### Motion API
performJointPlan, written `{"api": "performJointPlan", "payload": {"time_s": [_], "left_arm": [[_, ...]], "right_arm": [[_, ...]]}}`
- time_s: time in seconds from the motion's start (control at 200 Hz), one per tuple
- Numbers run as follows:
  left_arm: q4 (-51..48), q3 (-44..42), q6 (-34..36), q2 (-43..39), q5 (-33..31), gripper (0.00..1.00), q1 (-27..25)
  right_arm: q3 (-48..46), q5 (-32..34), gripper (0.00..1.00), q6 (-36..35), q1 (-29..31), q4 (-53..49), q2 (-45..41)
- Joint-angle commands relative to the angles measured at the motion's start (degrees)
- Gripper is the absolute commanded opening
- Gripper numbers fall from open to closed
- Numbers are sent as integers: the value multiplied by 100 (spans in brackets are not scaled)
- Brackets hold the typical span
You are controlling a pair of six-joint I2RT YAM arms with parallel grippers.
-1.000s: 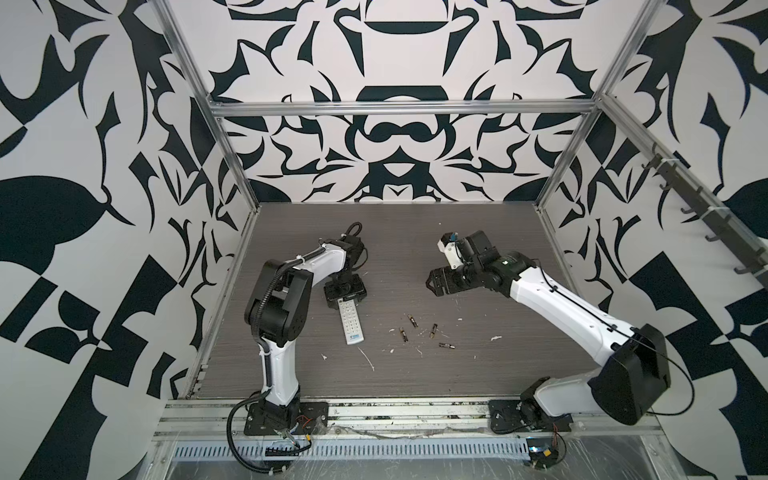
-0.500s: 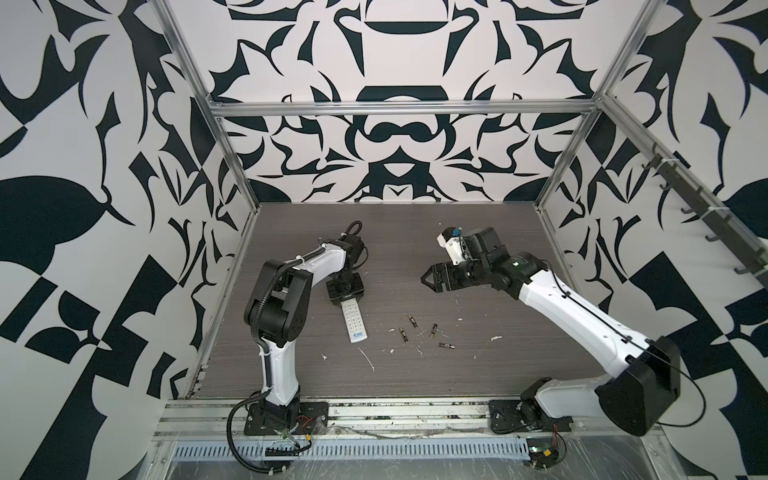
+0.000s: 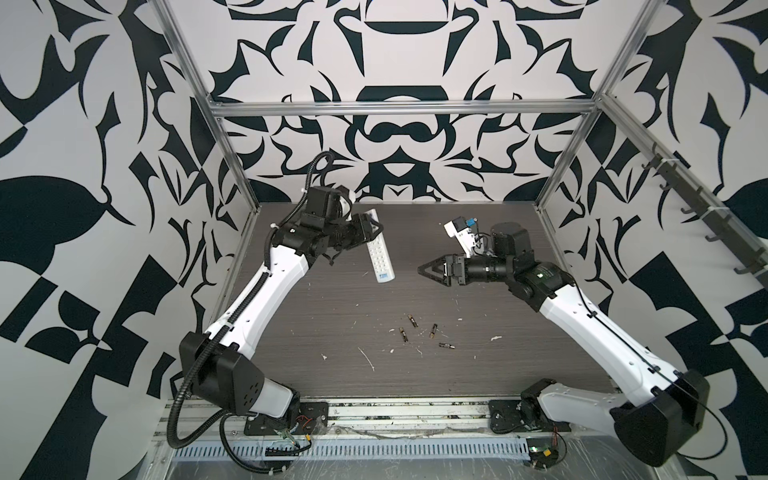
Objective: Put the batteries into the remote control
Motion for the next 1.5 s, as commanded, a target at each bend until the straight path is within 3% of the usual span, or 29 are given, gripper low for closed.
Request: {"api": "performJointPlan", "payload": {"time_s": [0.0,0.125,0.275,0.78,0.91,1.14,1.425,1.495], "left_arm": [[327,445,-66,115,1275,25,13],[558,811,-275,171,1890,25,6],[1095,840,-637,129,2317,25,8],[1881,749,-1239,136,2856,24,-74],[2071,727,-1325,176,2893,24,-109],[2204,656,-1404,202,2991,24,-142],[2313,551,-1473,205,3144,21,-162],[2324,546,-1470,208,3191,20,-198]], "right_arm": [[470,-860,100,563,-94,1143,95],[680,-1263,100,994,-94,1663,264],[708,-1297,100,1197,15,2069,305],[790,-1237,100,1174,393,2412,621],[821,-1241,92,1167,552,2480,690],[755,-1241,70,1472,597,2852,660],[720,-1242,69,1723,592,3062,506],[741,-1246,65,1764,592,3073,473]]}}
